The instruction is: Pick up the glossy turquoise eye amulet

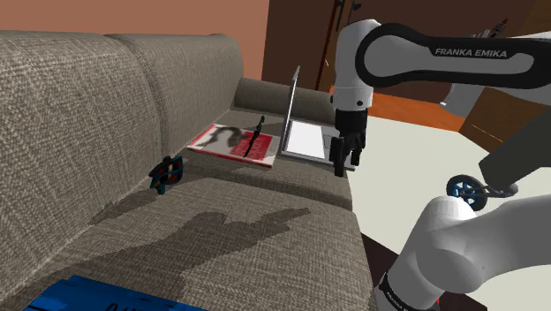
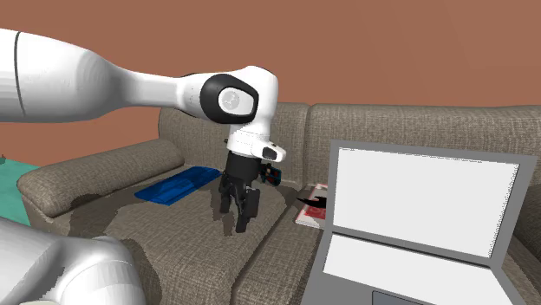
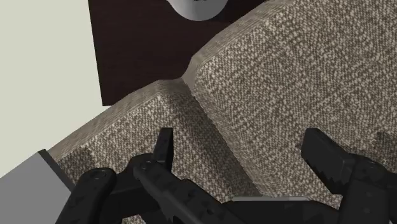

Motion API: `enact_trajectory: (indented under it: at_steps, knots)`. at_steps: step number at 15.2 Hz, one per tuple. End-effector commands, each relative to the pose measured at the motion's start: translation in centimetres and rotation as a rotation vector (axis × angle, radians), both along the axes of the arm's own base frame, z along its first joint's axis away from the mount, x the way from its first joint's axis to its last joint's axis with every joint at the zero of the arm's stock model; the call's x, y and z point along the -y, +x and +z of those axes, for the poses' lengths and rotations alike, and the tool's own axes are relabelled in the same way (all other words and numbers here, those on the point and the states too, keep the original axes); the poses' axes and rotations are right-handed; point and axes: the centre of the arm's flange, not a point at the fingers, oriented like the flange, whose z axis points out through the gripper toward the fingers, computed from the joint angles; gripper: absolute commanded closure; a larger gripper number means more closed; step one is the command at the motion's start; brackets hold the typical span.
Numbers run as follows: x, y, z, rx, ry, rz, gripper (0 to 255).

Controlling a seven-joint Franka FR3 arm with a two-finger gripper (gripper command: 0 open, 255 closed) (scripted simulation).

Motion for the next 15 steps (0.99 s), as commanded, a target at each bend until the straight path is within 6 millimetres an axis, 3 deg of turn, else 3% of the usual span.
enact_trajectory:
  at_steps: [1,8,15]
  knots:
    - [0.0,0.0,0.0,0.000,0.000,0.000,0]
    - [-8.2,2.6,-0.1,0.047,-0.021,-0.196,0]
    - [-15.7,6.8,-0.2,0.094,-0.042,-0.393,0]
